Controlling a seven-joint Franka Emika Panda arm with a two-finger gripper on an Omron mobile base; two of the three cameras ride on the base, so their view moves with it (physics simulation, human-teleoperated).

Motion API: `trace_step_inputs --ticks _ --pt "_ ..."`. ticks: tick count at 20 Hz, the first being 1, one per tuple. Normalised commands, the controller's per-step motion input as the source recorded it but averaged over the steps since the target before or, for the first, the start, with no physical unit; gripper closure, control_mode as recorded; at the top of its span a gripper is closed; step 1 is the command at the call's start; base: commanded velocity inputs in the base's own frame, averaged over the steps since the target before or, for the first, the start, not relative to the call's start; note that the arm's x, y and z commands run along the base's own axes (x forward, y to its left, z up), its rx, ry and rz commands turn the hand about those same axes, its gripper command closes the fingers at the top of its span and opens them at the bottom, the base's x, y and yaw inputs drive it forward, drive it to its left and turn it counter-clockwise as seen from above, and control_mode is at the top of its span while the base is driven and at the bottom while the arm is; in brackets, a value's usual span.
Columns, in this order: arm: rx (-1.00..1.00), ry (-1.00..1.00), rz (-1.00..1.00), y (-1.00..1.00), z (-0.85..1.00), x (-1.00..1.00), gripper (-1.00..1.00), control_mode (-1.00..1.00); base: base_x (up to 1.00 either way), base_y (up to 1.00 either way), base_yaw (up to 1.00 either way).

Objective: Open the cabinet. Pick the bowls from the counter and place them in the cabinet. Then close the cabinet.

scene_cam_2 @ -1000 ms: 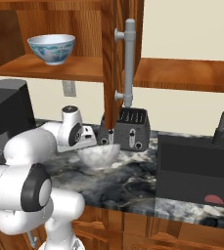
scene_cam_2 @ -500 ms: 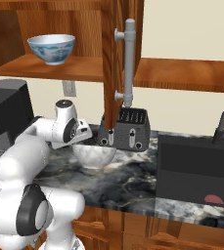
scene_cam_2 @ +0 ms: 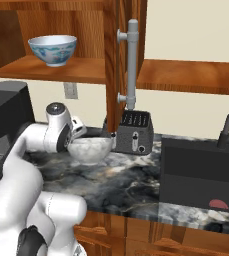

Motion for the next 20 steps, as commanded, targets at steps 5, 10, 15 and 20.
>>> trace_step_inputs --ticks 5,10,15,20 --pt "0.00 -0.12 0.18 0.10 0.52 -0.23 1.00 -1.00 0.00 0.00 0.00" --pt "0.00 -0.04 0.18 0.05 0.63 -0.12 1.00 -1.00 0.00 0.00 0.00" --pt "0.00 0.00 0.17 0.02 0.69 -0.09 1.00 -1.00 0.00 0.00 0.00" --pt "0.00 -0.02 0.15 0.17 0.42 -0.18 1.00 -1.00 0.00 0.00 0.00"
